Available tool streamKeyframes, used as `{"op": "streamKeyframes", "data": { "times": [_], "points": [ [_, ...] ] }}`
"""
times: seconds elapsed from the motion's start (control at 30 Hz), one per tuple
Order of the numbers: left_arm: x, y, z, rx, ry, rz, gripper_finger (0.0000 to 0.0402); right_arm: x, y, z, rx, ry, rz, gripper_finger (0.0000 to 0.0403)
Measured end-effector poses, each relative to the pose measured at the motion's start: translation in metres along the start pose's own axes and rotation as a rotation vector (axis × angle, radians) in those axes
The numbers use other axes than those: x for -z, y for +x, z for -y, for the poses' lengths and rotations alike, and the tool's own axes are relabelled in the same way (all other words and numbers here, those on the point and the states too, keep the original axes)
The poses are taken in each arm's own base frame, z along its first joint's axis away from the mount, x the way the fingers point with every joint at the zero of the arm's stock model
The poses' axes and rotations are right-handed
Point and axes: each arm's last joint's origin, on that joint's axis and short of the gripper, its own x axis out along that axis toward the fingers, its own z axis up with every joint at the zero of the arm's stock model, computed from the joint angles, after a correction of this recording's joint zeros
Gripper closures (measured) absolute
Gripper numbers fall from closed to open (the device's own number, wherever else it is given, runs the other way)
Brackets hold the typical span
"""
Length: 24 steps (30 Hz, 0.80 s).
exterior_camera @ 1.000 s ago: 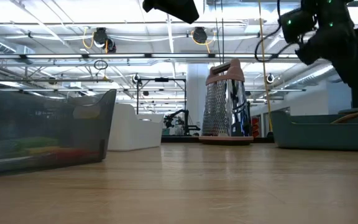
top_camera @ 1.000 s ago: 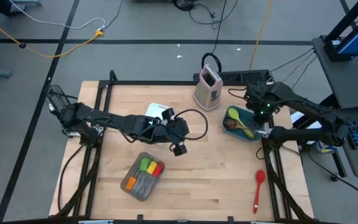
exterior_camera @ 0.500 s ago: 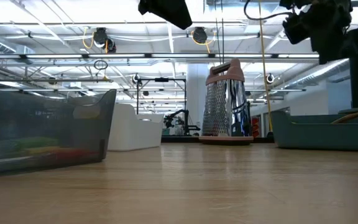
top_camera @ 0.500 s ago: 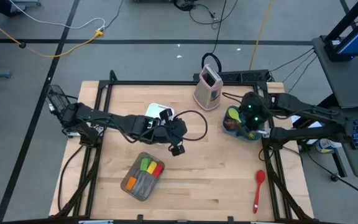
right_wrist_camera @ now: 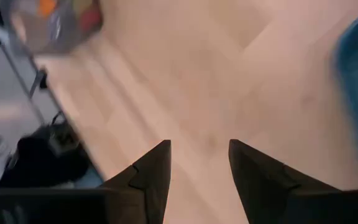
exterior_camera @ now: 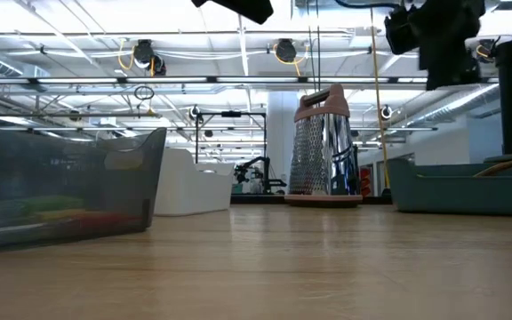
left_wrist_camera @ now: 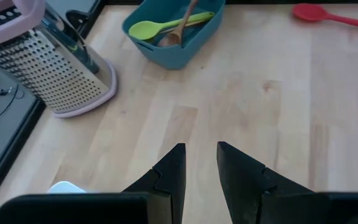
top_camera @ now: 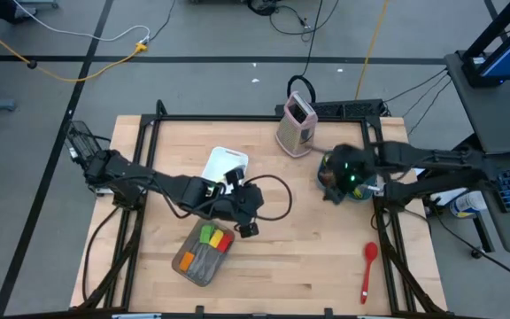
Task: Pick & Place Kitchen Items
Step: Put the red spoon into the blue bin
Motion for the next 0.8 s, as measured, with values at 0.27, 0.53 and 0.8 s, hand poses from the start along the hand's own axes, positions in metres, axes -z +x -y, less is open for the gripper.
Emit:
{"op": "streamKeyframes", "data": {
  "times": [0.27,0.53,0.8],
  "points": [
    [0.001,-0.002,0.003,-0.004,0.001,-0.001,0.0305,0.050,0.025,-0.040,-0.015,0.091,-0.219,0.0280],
    [0.002,-0.002,0.003,-0.004,-0.015,-0.007,0.0305,0.103,0.036,-0.058,0.115,0.316,-0.327,0.0276],
    [0.004,-0.005,0.008,0.005,-0.018,-0.006,0.0305,0.143,0.048,-0.065,0.252,0.449,-0.350,0.0276]
  ]
}}
